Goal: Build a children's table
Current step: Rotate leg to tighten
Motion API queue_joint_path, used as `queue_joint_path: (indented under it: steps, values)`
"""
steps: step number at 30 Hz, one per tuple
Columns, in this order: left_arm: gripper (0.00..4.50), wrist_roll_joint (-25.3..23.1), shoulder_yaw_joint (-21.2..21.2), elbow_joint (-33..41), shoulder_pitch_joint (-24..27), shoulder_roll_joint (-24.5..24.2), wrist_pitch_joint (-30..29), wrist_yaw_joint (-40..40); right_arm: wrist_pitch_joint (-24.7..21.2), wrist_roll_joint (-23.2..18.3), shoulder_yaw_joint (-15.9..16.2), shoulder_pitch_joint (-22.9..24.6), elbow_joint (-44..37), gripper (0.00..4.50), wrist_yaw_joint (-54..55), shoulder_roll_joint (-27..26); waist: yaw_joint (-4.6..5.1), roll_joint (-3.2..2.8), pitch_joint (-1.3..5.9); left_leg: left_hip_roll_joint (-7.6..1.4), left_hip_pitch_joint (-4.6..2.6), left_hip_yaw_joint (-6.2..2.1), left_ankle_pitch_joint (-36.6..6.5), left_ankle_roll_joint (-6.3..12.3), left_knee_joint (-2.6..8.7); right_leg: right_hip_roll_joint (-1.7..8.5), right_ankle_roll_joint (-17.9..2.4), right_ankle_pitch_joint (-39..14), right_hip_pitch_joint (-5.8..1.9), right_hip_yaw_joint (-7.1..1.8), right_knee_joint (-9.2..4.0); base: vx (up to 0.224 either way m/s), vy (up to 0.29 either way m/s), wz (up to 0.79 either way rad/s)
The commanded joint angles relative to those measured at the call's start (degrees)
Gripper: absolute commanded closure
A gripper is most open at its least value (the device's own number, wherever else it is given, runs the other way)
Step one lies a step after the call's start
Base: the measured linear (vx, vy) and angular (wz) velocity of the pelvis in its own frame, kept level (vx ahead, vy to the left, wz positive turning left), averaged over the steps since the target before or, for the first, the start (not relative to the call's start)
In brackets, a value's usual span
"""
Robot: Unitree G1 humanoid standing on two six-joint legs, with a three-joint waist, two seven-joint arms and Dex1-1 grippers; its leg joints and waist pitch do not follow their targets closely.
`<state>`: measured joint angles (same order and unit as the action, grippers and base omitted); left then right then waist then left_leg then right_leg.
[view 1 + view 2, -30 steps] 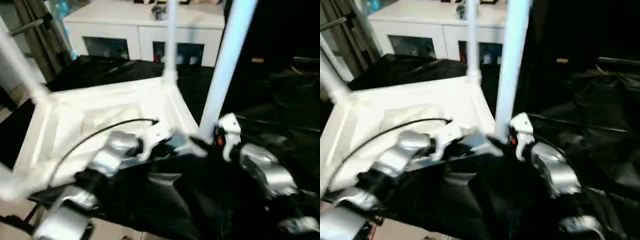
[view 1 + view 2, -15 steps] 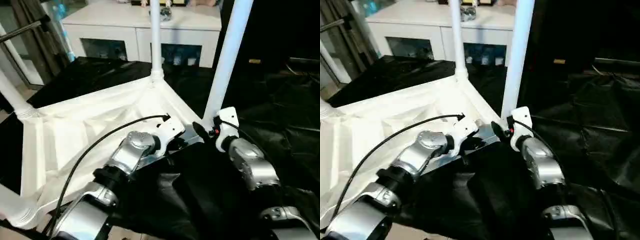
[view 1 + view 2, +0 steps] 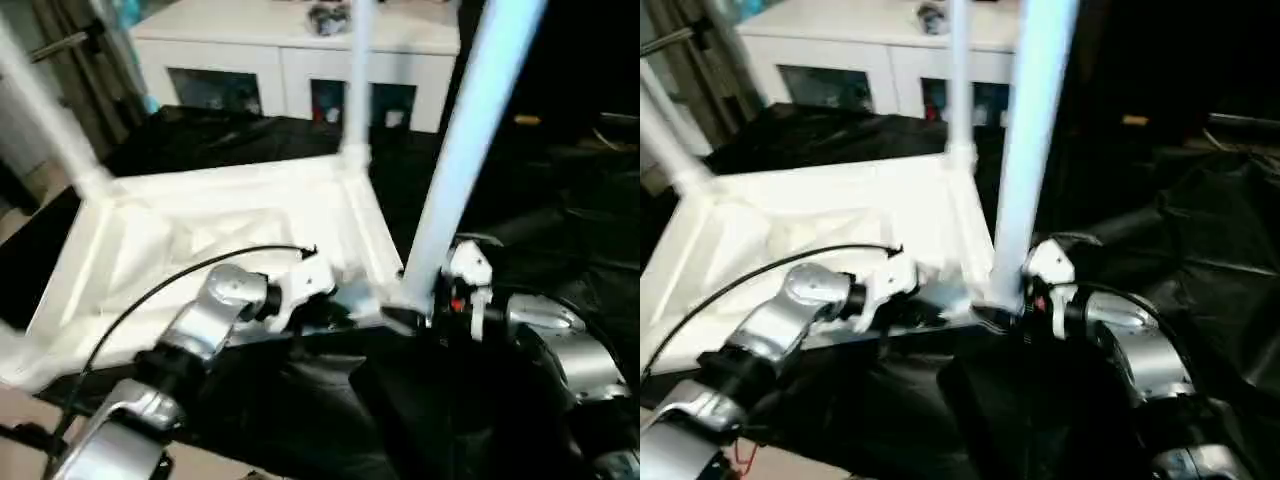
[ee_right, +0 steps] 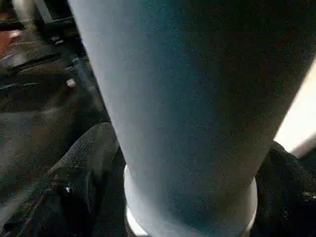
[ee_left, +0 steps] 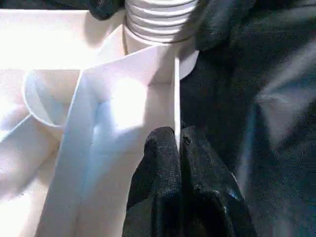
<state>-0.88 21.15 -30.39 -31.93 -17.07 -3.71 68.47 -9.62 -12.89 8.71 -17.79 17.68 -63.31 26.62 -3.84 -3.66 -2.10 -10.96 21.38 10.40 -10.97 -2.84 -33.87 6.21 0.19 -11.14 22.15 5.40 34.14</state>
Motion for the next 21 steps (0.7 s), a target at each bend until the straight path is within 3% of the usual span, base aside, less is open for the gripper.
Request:
queue_joint_path:
  steps: [1,5,12,13,15,17,20,21]
  values:
    - [4.50,0.1,1.1,1.0,0.1,0.0,0.3,1.2,-1.1,-0.3,2.5,0.5,-2.0,1.03,-2.8,-0.1,0.00,1.06,3.11,-2.59,-0.55,-0.49,-11.0,5.46,4.04,2.65,-15.0,-8.7,-2.51,-2.71,-3.60,0.000,0.000,0.00]
    - [4.50,0.3,1.0,1.6,0.5,-0.9,0.4,2.4,-2.1,-0.6,3.0,1.1,-3.1,1.15,-3.7,0.3,0.10,1.13,3.17,-2.50,-0.47,-0.52,-9.9,4.83,4.01,2.70,-14.7,-8.2,-2.61,-2.82,-3.49,0.000,0.000,0.00]
    - [4.50,0.9,0.3,2.1,1.1,0.2,-0.8,0.9,-5.0,-1.1,2.7,1.6,-3.7,1.68,-0.9,-1.7,0.09,1.16,3.32,-2.44,-0.40,-0.43,-8.0,5.69,3.77,2.66,-15.4,-5.2,-2.62,-2.78,-3.17,0.000,0.000,0.00]
    - [4.50,0.5,-0.1,1.6,0.8,1.0,-1.3,-0.9,-5.2,-0.4,2.3,1.3,-2.8,1.68,1.4,-2.7,0.23,1.72,3.25,-2.41,-0.37,-0.39,-8.5,5.45,3.85,2.65,-15.2,-6.4,-2.64,-2.80,-3.34,0.000,0.000,0.00]
    - [4.50,-0.5,-0.9,0.0,-0.2,2.9,-2.8,-5.4,-4.3,2.2,1.3,0.3,0.7,1.75,8.4,-5.2,0.45,1.35,2.87,-2.31,-0.44,-0.44,-10.6,4.13,4.16,2.71,-14.4,-10.6,-2.37,-2.80,-3.82,0.000,0.000,0.00]
    - [4.50,-2.1,-2.0,-3.0,-2.2,5.9,-4.7,-12.5,-3.5,5.7,-0.8,-2.1,7.0,1.77,20.3,-9.3,1.04,1.56,2.50,-2.09,-0.86,-0.63,-15.0,1.15,4.60,2.82,-12.0,-19.4,-2.20,-2.74,-4.75,0.000,0.000,0.00]
    - [4.50,-3.0,-2.9,-6.0,-4.3,9.1,-6.3,-19.1,-5.0,5.9,-3.2,-4.2,11.5,1.78,29.1,-13.1,1.79,1.39,2.42,-1.94,-1.08,-0.89,-17.4,-0.73,4.78,2.80,-10.5,-22.9,-1.88,-2.72,-5.17,0.000,0.000,0.00]
    - [4.50,-3.1,-3.4,-7.4,-5.2,10.7,-7.2,-22.2,-5.7,5.5,-4.0,-5.0,12.8,1.78,31.8,-14.8,1.97,1.67,2.46,-1.91,-1.08,-1.00,-18.3,-0.74,4.83,2.79,-9.9,-23.8,-2.03,-2.65,-5.43,0.000,0.000,0.00]
